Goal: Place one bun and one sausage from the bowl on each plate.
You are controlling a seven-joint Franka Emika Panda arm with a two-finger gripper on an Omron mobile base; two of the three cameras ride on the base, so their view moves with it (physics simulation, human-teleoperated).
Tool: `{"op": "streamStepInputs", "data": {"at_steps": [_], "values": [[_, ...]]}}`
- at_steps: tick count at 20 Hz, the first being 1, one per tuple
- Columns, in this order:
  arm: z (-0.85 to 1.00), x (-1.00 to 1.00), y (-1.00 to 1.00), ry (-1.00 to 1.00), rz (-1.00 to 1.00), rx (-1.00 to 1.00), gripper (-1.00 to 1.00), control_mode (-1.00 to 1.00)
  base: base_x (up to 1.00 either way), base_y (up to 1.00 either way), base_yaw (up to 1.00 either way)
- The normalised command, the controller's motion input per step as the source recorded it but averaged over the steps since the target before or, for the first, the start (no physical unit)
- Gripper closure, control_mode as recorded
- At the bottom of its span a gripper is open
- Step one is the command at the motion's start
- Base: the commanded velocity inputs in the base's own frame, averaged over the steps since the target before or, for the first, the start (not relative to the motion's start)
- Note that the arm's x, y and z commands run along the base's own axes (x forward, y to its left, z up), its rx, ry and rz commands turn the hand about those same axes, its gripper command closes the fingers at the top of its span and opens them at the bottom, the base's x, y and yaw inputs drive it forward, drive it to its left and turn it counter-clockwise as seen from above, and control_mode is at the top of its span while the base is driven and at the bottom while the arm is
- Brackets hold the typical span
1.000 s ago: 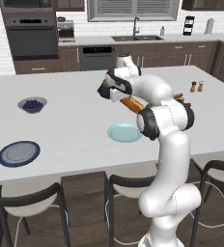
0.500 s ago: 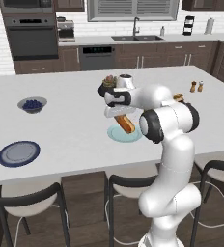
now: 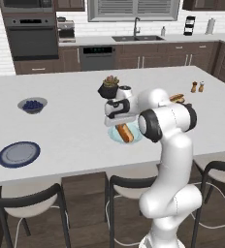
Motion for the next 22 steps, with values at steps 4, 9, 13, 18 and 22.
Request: {"op": "streamStepInputs", "data": {"at_steps": [4, 9, 13, 18, 22], "values": [[-0.12, 0.29, 0.0, 0.0, 0.0, 0.0, 1.0, -1.0, 0.0, 0.0, 0.0], [-0.09, 0.14, 0.02, 0.01, 0.0, 0.0, 1.0, -1.0, 0.0, 0.0, 0.0], [-0.08, 0.03, 0.01, 0.03, 0.0, 0.0, -1.0, -1.0, 0.0, 0.0, 0.0], [-0.01, 0.01, 0.0, 0.01, 0.0, 0.0, -1.0, -1.0, 0.0, 0.0, 0.0], [0.06, 0.0, 0.0, 0.0, 0.0, 0.0, -1.0, -1.0, 0.0, 0.0, 0.0]]}}
